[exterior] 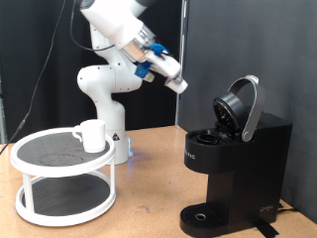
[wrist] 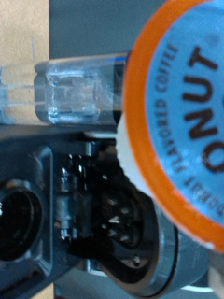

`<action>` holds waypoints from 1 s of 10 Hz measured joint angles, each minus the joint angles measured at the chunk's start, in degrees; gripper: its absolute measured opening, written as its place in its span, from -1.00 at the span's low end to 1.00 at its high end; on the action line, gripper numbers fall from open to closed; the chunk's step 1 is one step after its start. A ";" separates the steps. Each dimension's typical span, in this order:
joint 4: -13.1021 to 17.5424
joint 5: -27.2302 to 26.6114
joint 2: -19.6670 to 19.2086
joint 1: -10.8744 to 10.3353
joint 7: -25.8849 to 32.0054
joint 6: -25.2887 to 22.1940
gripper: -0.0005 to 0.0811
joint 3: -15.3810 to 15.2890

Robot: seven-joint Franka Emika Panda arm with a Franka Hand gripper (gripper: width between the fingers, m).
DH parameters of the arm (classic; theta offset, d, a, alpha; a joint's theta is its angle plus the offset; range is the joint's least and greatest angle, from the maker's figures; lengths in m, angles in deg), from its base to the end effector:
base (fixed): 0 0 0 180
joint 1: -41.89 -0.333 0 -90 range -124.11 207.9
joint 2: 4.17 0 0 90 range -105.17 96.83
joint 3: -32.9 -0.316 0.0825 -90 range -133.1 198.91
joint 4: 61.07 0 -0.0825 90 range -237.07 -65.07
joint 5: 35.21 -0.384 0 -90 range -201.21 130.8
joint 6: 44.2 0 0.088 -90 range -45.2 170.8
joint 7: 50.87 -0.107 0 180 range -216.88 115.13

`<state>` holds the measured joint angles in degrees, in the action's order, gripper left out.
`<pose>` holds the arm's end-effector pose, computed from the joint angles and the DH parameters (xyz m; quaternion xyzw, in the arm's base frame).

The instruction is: Make a cup of coffee with the keurig machine

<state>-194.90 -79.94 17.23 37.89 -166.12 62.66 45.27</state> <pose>0.4366 -0.0157 0.4929 -0.3233 0.8588 0.3495 0.1889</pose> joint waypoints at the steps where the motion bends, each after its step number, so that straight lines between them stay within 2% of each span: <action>1: 0.82 -0.81 -0.96 -0.54 -0.89 1.28 -0.01 -1.19; 4: 3.37 -2.65 -3.77 -1.29 -1.98 4.02 -0.01 -3.63; 6: 4.44 -3.03 -4.88 -1.29 -1.98 4.23 -0.01 -4.17; 8: 4.18 -2.97 -4.95 -1.26 -1.94 4.23 -0.01 -4.16; 10: 3.56 -1.51 -5.95 -1.26 -1.99 6.35 -0.01 -4.77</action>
<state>-191.34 -81.45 11.28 36.63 -168.11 69.01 40.51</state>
